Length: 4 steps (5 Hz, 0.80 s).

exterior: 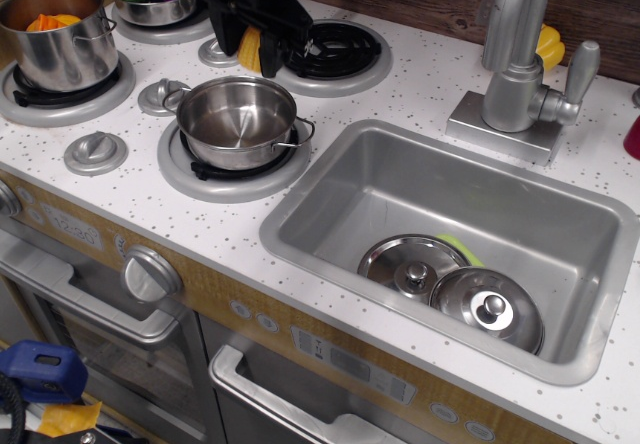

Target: Put corn in pan which is on stove

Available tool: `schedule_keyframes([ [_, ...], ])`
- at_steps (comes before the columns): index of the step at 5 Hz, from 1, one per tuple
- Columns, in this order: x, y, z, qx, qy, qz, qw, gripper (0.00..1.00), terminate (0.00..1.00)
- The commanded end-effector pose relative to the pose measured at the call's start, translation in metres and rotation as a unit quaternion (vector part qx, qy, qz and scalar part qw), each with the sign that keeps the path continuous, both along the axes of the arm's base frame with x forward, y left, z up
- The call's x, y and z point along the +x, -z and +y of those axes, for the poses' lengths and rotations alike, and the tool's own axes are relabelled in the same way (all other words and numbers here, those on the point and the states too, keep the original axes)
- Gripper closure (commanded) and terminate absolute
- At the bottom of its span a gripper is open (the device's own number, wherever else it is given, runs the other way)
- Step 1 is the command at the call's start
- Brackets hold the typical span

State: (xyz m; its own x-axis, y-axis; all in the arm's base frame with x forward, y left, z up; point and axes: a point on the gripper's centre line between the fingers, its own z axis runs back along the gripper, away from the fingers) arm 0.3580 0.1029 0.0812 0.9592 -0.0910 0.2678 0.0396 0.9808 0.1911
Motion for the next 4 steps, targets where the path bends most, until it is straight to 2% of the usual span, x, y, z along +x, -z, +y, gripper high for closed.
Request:
schedule_keyframes([
  [1, -0.0146, -0.0030, 0.0165, -0.016, -0.024, -0.038, 0.9989, 1.00, 0.00],
  [2, -0.0146, -0.0030, 0.0165, -0.016, -0.024, -0.038, 0.9989, 0.00, 0.00],
  [3, -0.0146, -0.0030, 0.0165, -0.016, -0.024, -0.038, 0.9989, 0.00, 0.00],
  [4, -0.0146, -0.0030, 0.0165, -0.016, -0.024, -0.038, 0.9989, 0.00, 1.00],
])
